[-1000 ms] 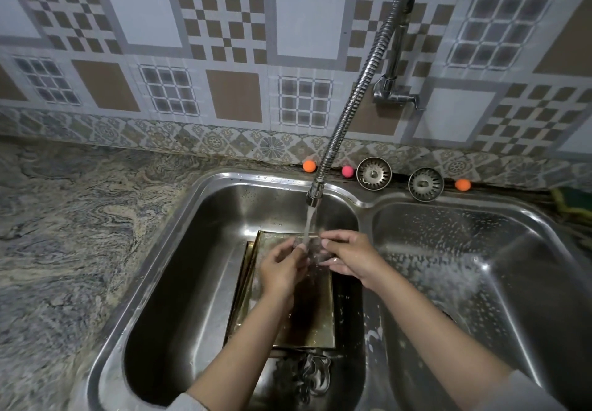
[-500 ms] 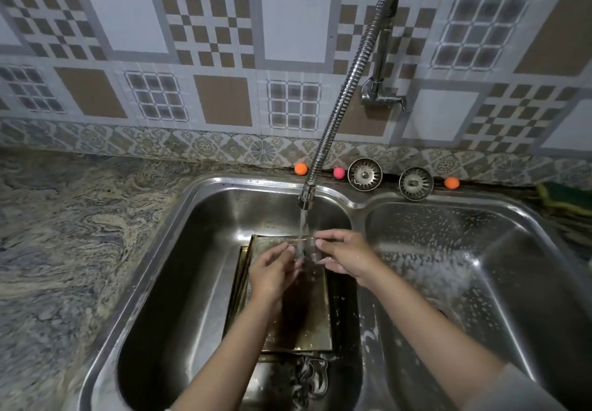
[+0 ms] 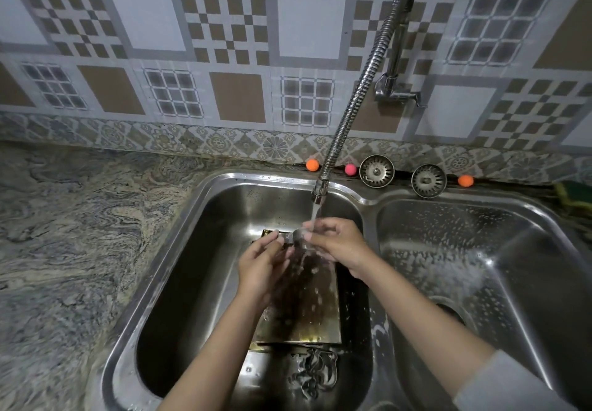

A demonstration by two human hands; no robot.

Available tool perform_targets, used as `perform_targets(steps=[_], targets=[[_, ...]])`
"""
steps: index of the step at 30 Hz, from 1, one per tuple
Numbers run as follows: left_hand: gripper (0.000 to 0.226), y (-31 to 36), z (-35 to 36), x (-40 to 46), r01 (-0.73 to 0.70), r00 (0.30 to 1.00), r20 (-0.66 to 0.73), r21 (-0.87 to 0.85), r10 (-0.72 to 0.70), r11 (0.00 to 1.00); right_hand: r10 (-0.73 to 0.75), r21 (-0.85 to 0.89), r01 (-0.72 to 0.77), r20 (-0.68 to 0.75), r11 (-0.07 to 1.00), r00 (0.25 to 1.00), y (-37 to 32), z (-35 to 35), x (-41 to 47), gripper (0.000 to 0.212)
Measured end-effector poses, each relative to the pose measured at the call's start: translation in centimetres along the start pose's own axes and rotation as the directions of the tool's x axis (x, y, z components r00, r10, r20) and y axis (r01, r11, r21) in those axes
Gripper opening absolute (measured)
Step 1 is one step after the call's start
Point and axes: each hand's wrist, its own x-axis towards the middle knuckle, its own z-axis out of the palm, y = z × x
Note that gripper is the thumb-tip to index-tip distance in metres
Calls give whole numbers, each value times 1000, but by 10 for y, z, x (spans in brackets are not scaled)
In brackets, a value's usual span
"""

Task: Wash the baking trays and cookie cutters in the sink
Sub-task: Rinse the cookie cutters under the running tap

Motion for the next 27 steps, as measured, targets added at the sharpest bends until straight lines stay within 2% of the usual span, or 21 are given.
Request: perform_targets(steps=[4,6,7,8,10,13,15,18,21,27], targets=[[25,1,6,-8,-28,991,134,84,16,996,-122,-120,121,-4,985,993,-13,-36,-15,19],[27,-8,-1,-12,-15,982,185,266,-36,964,-111,-200,116,38,973,993,-11,-64,-31,21],[26,-14,-5,-15,-8,975,208,398,-82,917,-91,-239,103,64,966,994,-7,-80,-42,21],[23,-19,-11,-18,-5,963,230,537,-141,843,-62,-282,81,78,956,995,0,-95,-53,21],[17,-33,-24,-22,-30,921,268,772,-282,635,13,-347,10,64,938,998,19,-127,-75,23],[7,-51,-41,-24,-159,828,292,941,-478,300,166,-449,-128,46,884,985,59,-164,-100,31],[10,-64,-46,-26,-239,782,281,960,-557,149,312,-534,-250,27,808,950,95,-174,-108,43],[9,-80,-44,-30,-299,807,272,953,-524,35,487,-618,-368,28,695,873,148,-169,-116,50],[19,-90,-40,-33,-367,855,282,921,-435,-126,536,-716,-342,54,609,842,181,-158,-115,50],[12,-99,-38,-39,-366,905,280,895,-320,-253,589,-821,-269,97,503,803,201,-149,-113,47]])
